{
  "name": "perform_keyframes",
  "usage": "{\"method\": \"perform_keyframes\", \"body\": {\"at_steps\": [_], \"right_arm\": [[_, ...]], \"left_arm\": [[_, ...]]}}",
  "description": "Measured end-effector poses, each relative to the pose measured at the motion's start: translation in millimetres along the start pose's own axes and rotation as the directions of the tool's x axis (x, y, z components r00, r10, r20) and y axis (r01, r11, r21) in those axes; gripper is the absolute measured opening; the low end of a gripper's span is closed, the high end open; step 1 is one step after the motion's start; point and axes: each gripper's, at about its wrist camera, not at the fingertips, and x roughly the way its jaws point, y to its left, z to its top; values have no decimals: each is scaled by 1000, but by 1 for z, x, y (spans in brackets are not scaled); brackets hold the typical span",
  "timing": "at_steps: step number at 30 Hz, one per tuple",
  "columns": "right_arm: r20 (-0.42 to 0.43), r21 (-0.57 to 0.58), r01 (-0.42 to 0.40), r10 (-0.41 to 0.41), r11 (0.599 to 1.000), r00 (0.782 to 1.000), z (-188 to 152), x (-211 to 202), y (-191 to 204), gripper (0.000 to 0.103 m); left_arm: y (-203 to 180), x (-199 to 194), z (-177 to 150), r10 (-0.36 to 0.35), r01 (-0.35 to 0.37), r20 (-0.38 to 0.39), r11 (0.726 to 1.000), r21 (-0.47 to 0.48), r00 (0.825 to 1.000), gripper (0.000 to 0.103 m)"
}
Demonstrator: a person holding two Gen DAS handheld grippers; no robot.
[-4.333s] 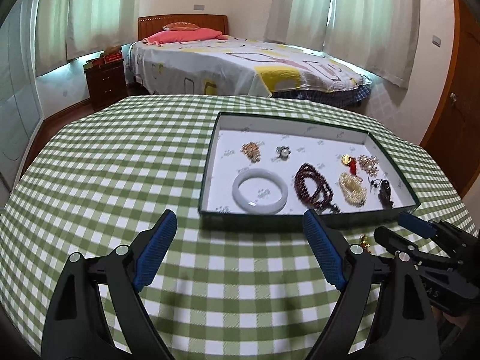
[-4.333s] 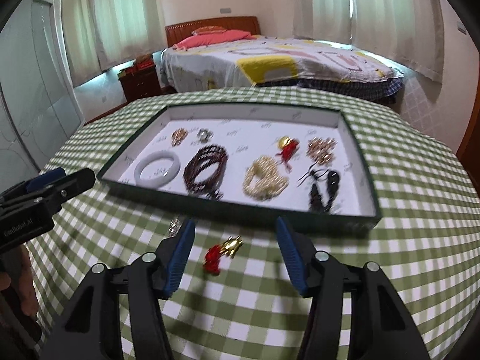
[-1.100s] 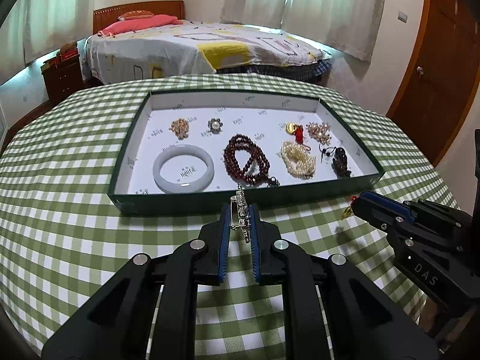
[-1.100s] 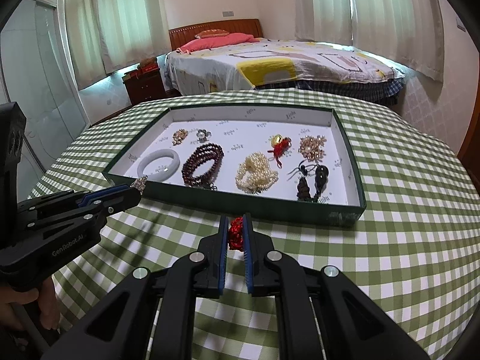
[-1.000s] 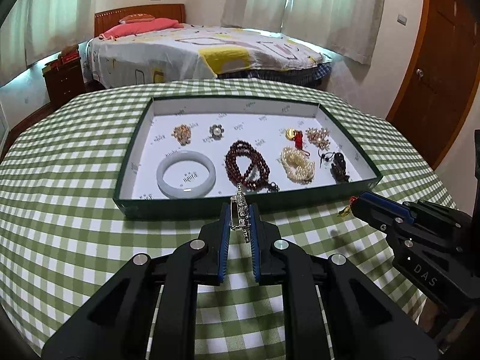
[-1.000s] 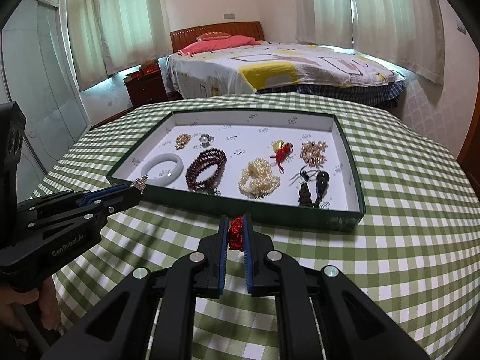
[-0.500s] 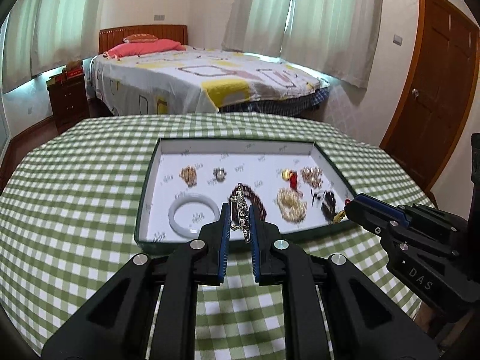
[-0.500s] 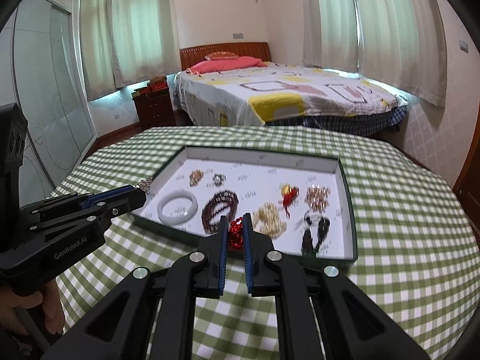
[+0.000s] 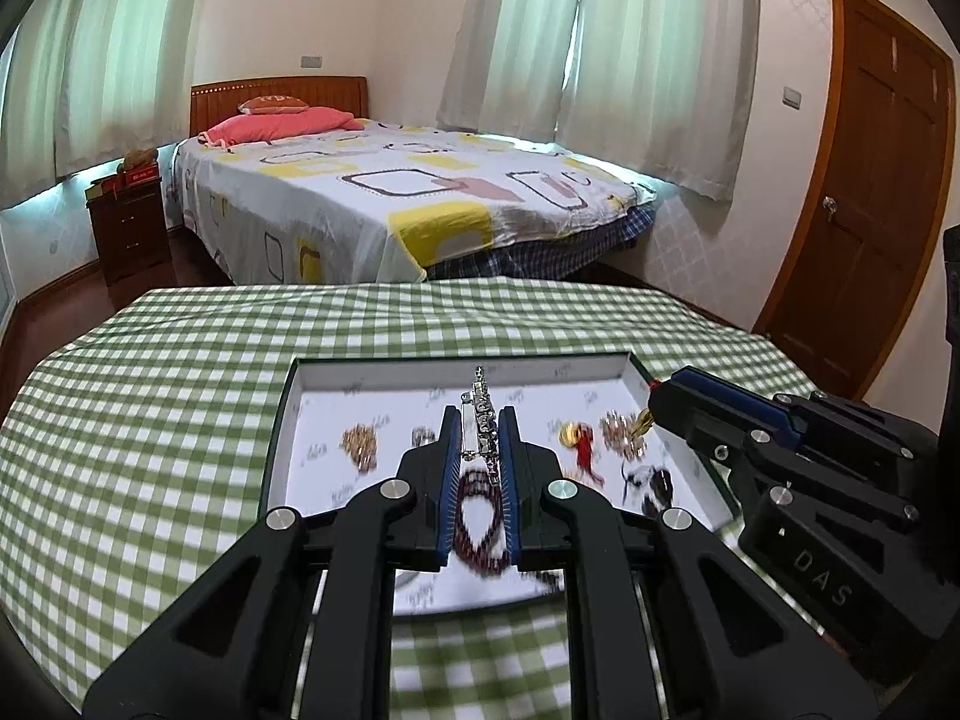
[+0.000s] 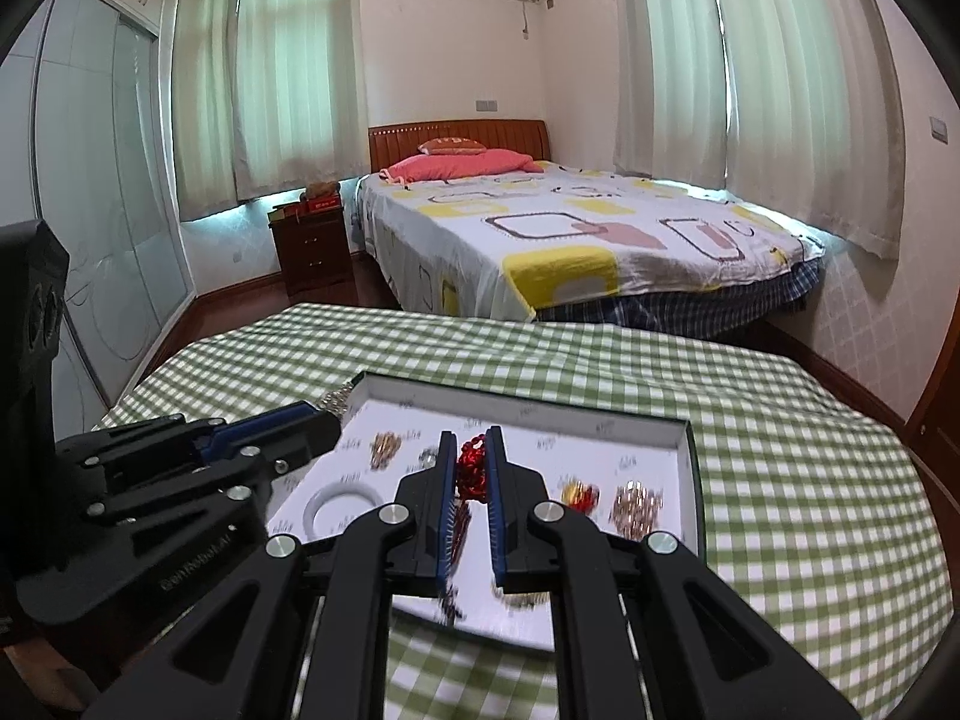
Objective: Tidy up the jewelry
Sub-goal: 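Carry the silver pendant and the red tassel pendant into the box with both tools, then open the left tool to release the silver pendant while the right tool releases the red pendant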
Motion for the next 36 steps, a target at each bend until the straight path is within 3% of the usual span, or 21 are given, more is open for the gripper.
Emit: {"method": "perform_keyframes", "body": {"at_steps": [9, 21, 27, 36], "right_arm": [[-4, 5, 13, -13, 1000, 1000, 15, 39, -14, 10], [-138, 77, 32, -21, 996, 990, -7, 111, -43, 10], [-199, 86, 36, -18, 996, 980, -16, 131, -49, 10], [-231, 91, 32, -10, 995, 973, -18, 138, -52, 10]], "left_arm": [[-3, 44, 19, 34, -34, 9, 999, 5, 999, 13], [8, 127, 0, 107, -107, -147, 994, 7, 983, 13], [11, 148, -9, 128, -130, -224, 992, 5, 966, 13], [6, 155, -9, 159, -152, -268, 987, 50, 950, 13]]}}
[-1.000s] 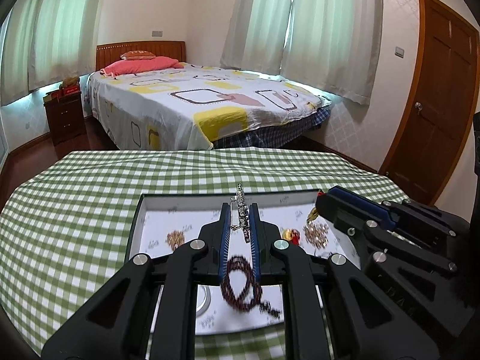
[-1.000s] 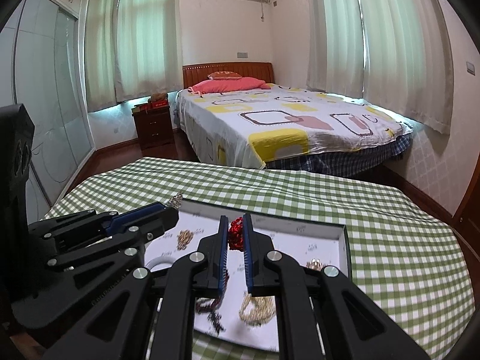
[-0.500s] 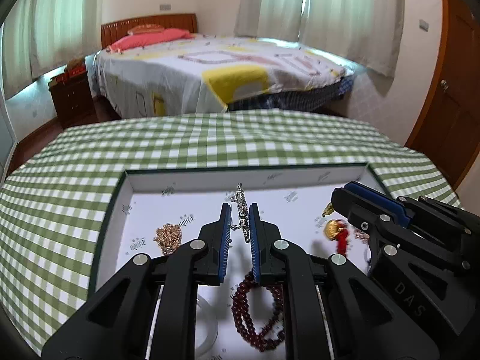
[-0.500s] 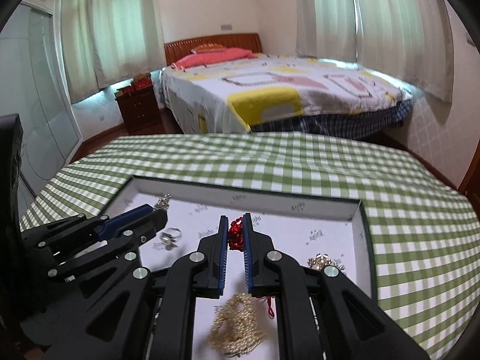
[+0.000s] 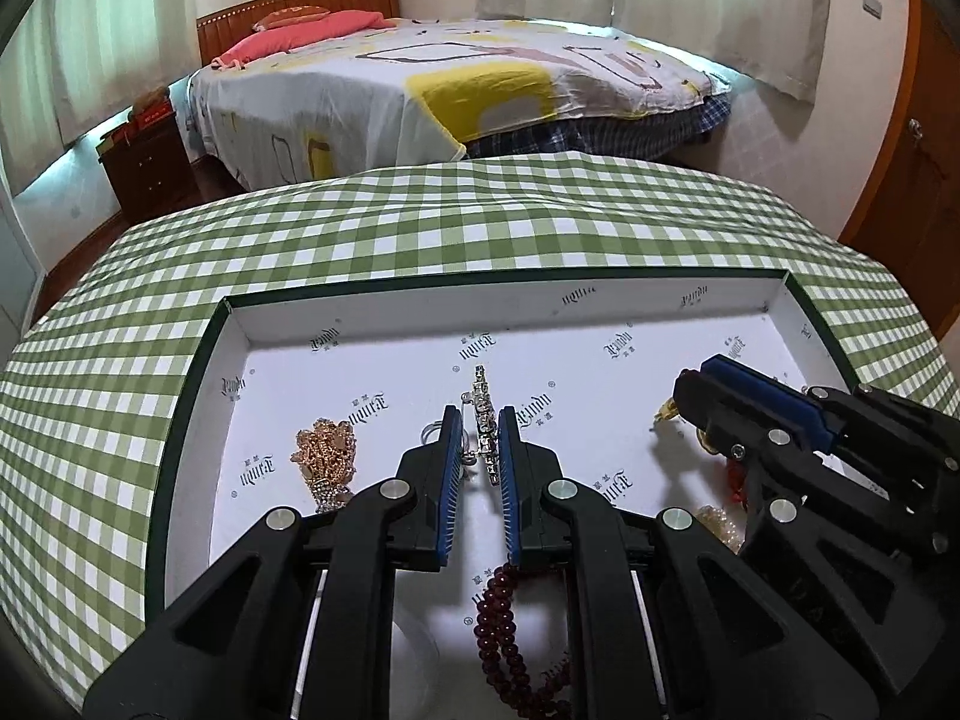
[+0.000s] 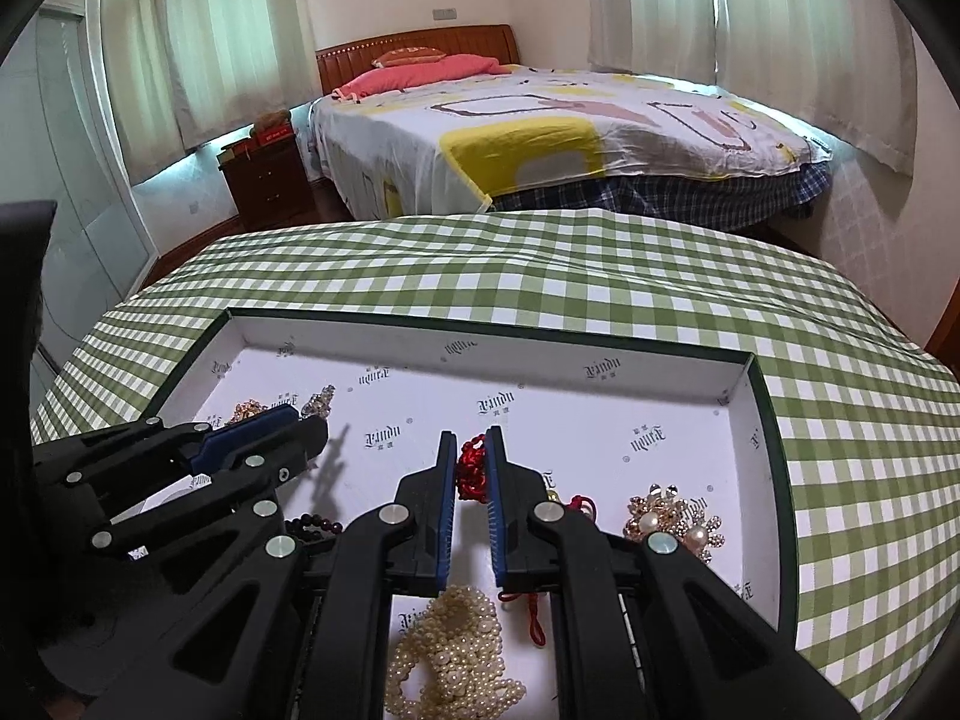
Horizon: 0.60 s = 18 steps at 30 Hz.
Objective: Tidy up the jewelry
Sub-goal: 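Open the left tool to release the silver pendant while the right tool releases the red pendant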
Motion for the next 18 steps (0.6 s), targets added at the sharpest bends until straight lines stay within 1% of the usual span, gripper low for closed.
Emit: {"method": "perform_keyframes", "body": {"at_steps": [11, 15, 17, 18], "right_arm": [[-4, 0, -3, 3, 1000, 1000, 1, 2, -1, 10], [-4, 1, -1, 1, 1000, 1000, 0, 2, -2, 10], [-3, 2, -1, 1, 1000, 1000, -1, 1, -2, 10], [-3, 2, 0, 0, 1000, 1000, -1, 1, -2, 12]], "left_arm": [[-1, 0, 1, -7, 7, -1, 1000, 3, 1000, 13], [-3, 0, 1, -8, 8, 0, 1000, 10, 1000, 15], [-3, -1, 1, -9, 9, 0, 1000, 13, 1000, 16], [-4, -1, 0, -9, 9, 1, 1000, 14, 1000, 22]]}}
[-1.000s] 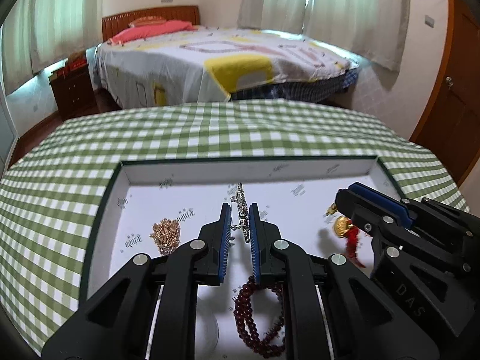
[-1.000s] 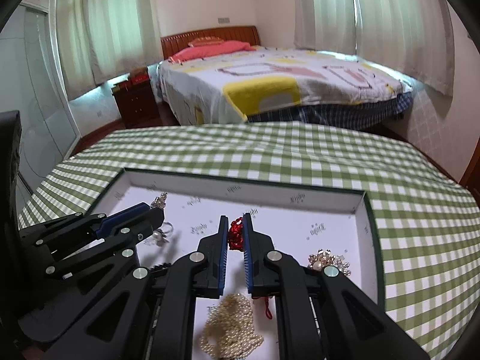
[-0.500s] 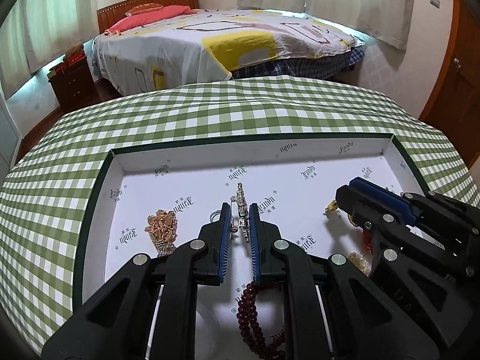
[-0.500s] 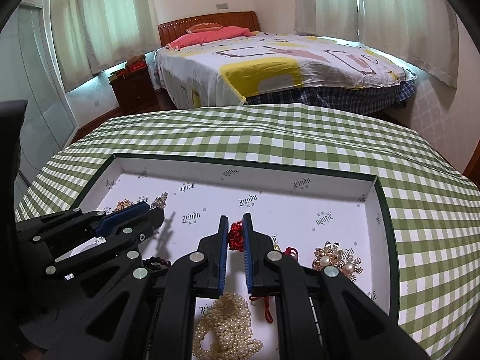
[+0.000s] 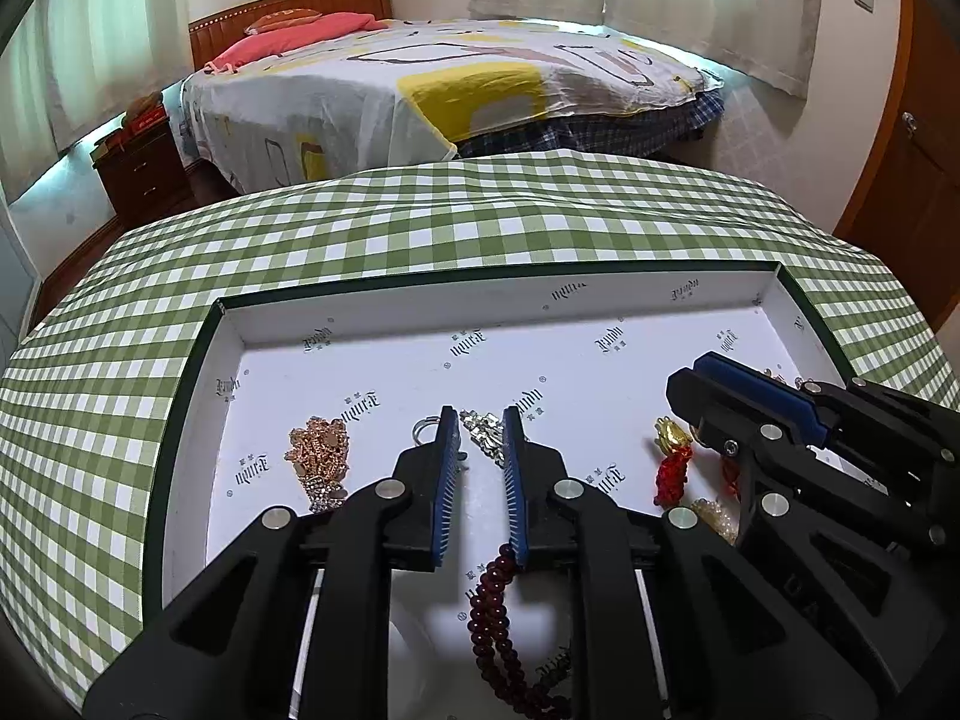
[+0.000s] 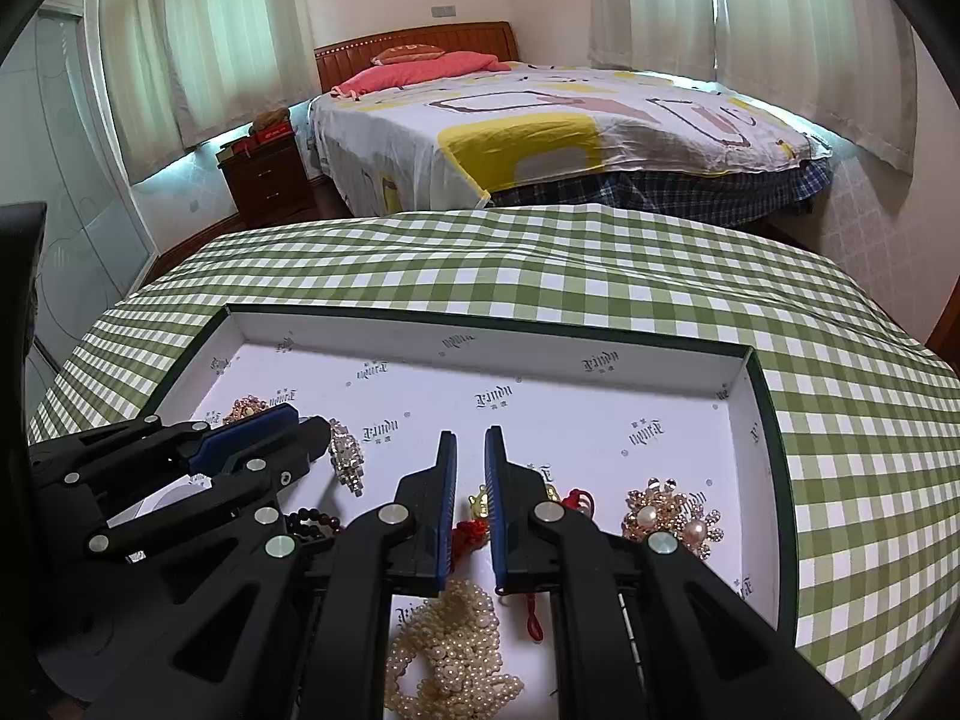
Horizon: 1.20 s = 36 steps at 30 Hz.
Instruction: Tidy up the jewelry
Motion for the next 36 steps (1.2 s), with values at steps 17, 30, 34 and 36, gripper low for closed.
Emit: {"method": "perform_keyframes", "body": {"at_steps": [17, 30, 34, 36], "right_arm": [[19, 60, 35, -37, 998, 999, -6, -11, -21, 44], [54, 77, 66, -71, 995, 996, -9, -26, -30, 61], [62, 87, 76, -81, 993, 995, -9, -31, -34, 61], [64, 86, 80, -86, 993, 994, -10, -33, -35, 63]], "left_arm": [[9, -9, 0, 3, -2, 23, 999, -50, 1000, 59], [13, -17, -6, 15, -13, 37, 999, -43, 999, 78], [14, -21, -9, 16, -15, 39, 999, -36, 999, 78], [15, -25, -11, 21, -20, 44, 999, -36, 999, 79]]}}
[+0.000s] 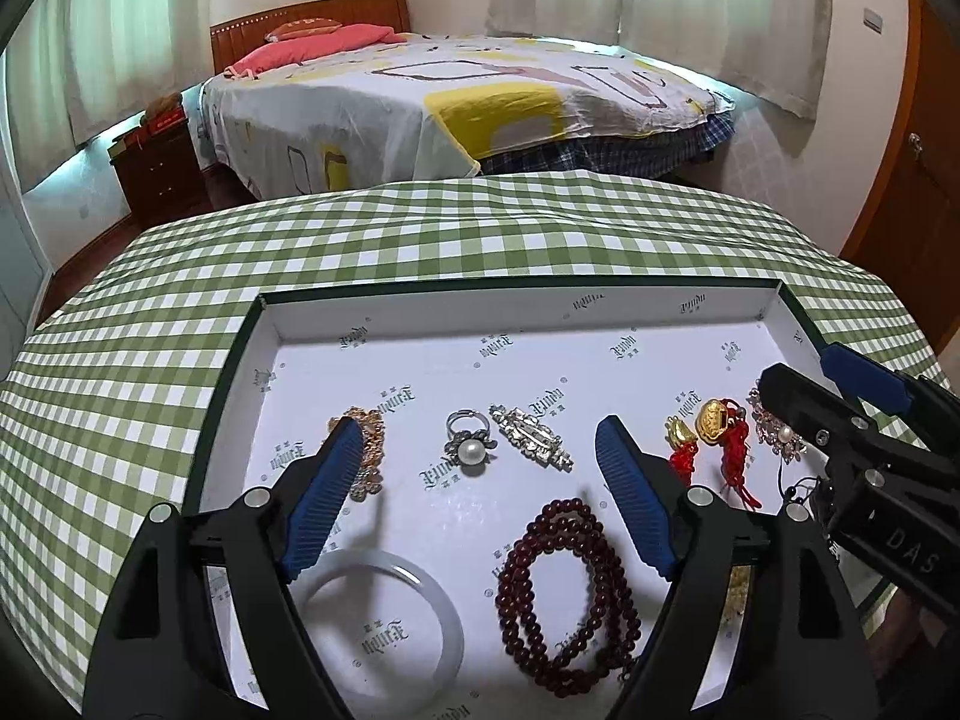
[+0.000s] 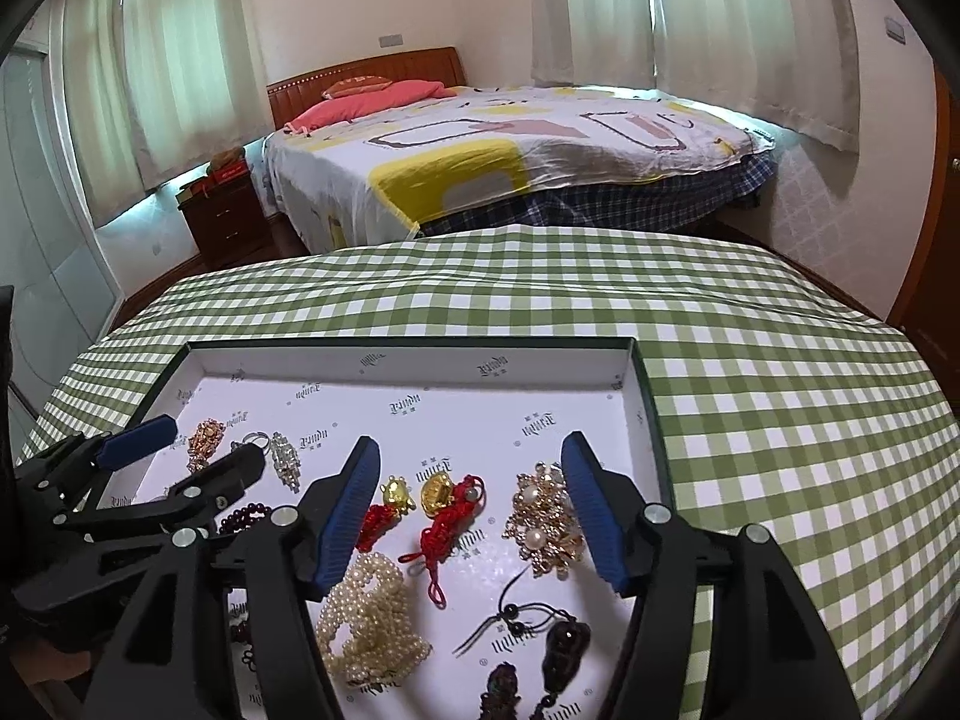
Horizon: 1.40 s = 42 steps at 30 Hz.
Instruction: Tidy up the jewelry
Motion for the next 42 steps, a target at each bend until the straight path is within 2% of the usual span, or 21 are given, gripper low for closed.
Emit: {"method": "perform_keyframes", "body": {"at_steps": [12, 20, 29, 32, 36, 42], "right_arm": [[37, 6, 22, -22, 1000, 999, -24, -39, -5, 78], [56, -7, 31, -30, 1000, 998, -40, -73, 3, 81], [120, -54, 10, -4, 998, 993, -52, -130, 28, 83], [145, -71, 10, 0, 997, 989, -53, -148, 36, 83], [179, -82, 1, 14, 997, 984, -54, -172, 44, 84], [223, -89, -13, 33, 996, 974, -54, -199, 50, 84]], "left_arm": [[13, -49, -19, 0, 1, 76, 1000, -11, 997, 91], [16, -92, -37, 26, -25, 107, 1000, -6, 994, 95], [25, -153, -54, 26, -18, 168, 998, -53, 986, 98], [26, -177, -59, 43, -33, 205, 998, -54, 978, 98], [26, -209, -65, 95, -88, 253, 995, -39, 963, 98], [28, -249, -73, 141, -131, 294, 990, -51, 946, 98]]}}
